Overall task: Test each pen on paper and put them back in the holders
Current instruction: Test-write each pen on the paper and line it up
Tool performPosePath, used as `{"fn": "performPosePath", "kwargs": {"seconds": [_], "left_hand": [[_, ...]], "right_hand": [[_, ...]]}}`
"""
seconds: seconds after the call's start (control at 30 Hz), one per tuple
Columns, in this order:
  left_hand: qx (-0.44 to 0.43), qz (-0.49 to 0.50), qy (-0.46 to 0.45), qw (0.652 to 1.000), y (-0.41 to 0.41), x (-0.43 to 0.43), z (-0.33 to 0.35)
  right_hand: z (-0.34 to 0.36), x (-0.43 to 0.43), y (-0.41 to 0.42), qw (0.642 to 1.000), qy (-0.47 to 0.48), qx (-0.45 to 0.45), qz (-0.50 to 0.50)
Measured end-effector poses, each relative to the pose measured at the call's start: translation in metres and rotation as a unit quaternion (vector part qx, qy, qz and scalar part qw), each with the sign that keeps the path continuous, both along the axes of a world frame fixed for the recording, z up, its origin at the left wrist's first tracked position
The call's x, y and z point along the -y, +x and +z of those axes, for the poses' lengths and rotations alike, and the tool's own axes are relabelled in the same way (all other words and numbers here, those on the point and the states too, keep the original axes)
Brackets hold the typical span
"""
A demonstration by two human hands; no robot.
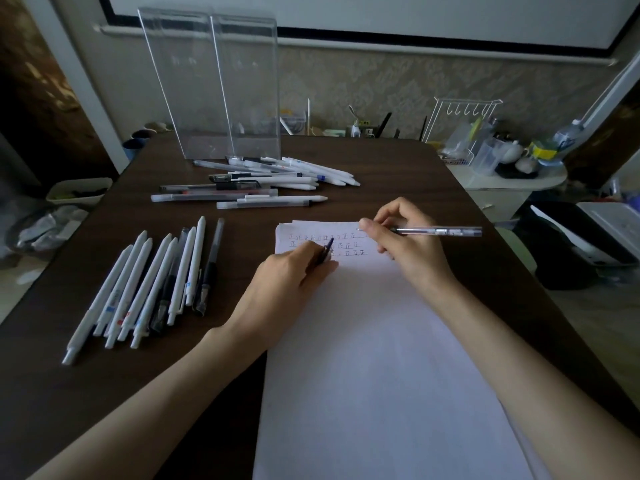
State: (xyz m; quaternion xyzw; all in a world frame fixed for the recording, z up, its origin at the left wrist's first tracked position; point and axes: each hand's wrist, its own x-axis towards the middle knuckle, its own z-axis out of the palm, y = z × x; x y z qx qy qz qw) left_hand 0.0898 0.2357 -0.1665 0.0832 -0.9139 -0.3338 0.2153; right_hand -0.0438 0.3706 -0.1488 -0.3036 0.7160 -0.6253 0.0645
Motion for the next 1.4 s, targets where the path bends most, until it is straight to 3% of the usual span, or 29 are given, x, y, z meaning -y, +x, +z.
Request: {"fn": "performPosePath", "kwargs": {"seconds": [0.17,0.47,0.63,0.87,1.07,1.17,1.27,1.33,1.4], "left_hand": [[-0.006,0.012,0.002,1.000,0.003,0.002,0.004],[-0.047,-0.066,-0.054,0.995,0.000,0.004,-0.002],[-0.089,-0.093,-0.138,0.982,0.003,0.002,-0.001],[-0.138,-0.020,-0.226,0.964,0.012,-0.006,0.006],[-0.130,0.102,-0.138,0.977,0.021,0.002,0.013],[-0.073,0.205,-0.131,0.967,0.035,0.019,0.020],[0.007,0.275,-0.151,0.949,0.058,0.037,0.021],[0.043,0.284,-0.168,0.943,0.071,0.042,0.017],[0.061,0.307,-0.190,0.931,0.077,0.044,0.013]], "right_hand": [[0.009,0.000,0.013,0.982,-0.124,0.120,0.077],[0.006,0.003,0.027,0.989,-0.033,0.086,0.113],[0.001,0.007,0.033,0.993,-0.025,0.063,0.096],[0.012,0.014,0.048,0.988,-0.048,0.133,0.058],[0.032,0.058,0.059,0.976,-0.011,0.208,0.067],[0.029,0.085,0.055,0.987,0.057,0.137,0.065],[0.014,0.109,0.031,0.986,0.155,-0.057,0.017],[0.005,0.121,0.010,0.951,0.239,-0.197,0.013],[-0.003,0.128,-0.003,0.910,0.310,-0.274,0.029]]}}
